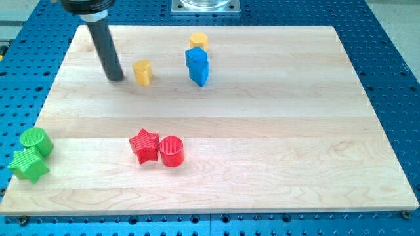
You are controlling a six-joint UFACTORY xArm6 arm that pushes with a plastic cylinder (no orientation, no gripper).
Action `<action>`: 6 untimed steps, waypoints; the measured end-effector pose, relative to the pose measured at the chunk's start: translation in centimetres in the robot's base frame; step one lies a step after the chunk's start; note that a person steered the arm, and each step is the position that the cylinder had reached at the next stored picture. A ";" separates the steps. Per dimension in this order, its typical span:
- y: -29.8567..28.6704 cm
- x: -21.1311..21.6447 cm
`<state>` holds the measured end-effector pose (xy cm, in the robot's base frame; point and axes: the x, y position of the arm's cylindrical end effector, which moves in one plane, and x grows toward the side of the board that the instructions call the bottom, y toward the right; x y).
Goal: Move your arm to the left of the heart
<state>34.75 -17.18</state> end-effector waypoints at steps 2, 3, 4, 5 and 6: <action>5.1 3.5; 4.2 6.4; -0.6 6.4; -3.4 5.2; -3.6 4.4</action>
